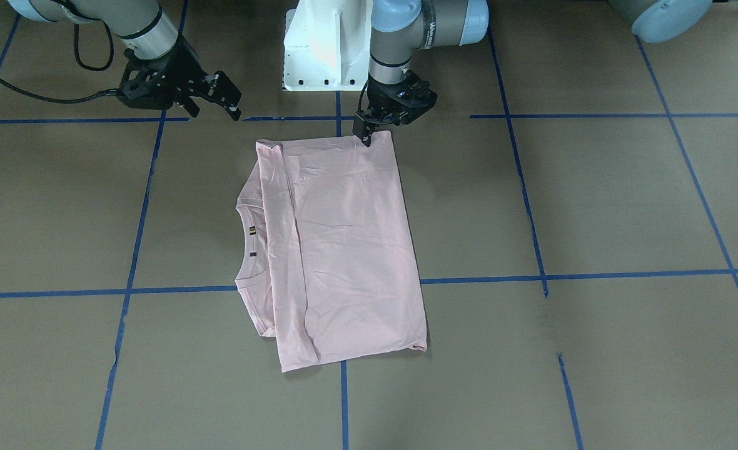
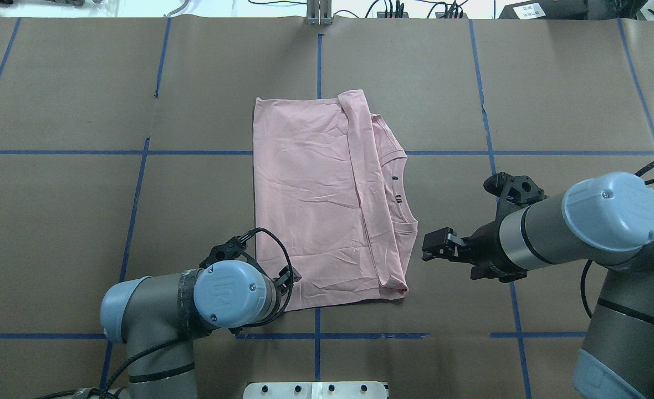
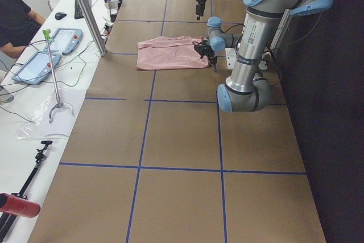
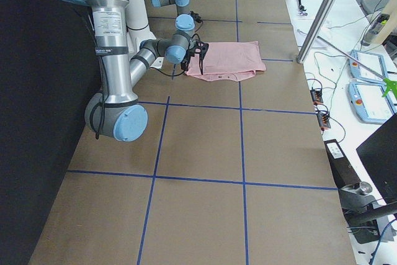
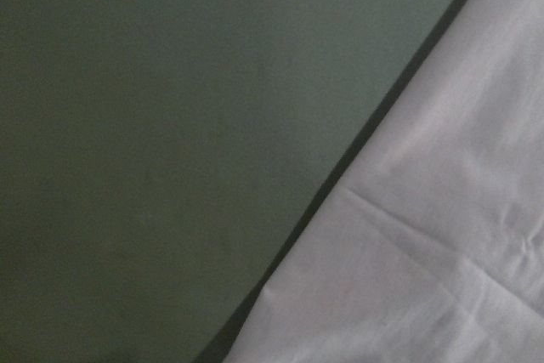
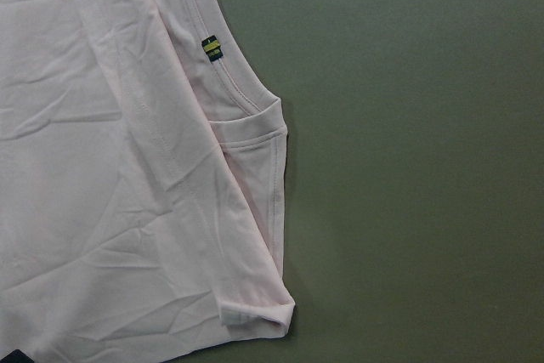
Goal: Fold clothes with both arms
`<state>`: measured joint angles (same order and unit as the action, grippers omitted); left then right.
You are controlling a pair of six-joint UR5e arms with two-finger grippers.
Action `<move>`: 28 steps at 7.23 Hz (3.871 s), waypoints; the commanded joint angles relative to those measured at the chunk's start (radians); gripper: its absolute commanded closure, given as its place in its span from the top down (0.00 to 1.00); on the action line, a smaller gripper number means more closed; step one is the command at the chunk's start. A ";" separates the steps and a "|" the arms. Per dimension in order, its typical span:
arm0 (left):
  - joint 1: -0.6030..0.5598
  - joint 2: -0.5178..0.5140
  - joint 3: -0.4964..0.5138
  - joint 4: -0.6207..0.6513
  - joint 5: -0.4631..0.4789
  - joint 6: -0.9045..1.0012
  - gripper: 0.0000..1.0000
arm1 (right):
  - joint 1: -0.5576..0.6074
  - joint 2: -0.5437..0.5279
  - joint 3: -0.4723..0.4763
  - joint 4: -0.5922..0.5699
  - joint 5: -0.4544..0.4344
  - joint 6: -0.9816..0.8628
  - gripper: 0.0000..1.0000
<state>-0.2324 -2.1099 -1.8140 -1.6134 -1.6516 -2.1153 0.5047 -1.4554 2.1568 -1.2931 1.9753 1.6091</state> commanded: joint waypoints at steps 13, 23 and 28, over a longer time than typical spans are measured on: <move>-0.004 0.021 -0.119 0.079 0.000 0.110 0.00 | -0.006 0.131 -0.185 -0.018 -0.001 0.210 1.00; -0.024 0.021 -0.139 0.079 -0.007 0.144 0.00 | -0.140 0.262 -0.344 -0.133 -0.112 0.232 0.99; -0.024 0.022 -0.134 0.078 -0.005 0.144 0.00 | -0.138 0.263 -0.338 -0.135 -0.105 0.229 0.05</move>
<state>-0.2552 -2.0886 -1.9510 -1.5350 -1.6573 -1.9712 0.3670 -1.1928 1.8158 -1.4284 1.8681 1.8385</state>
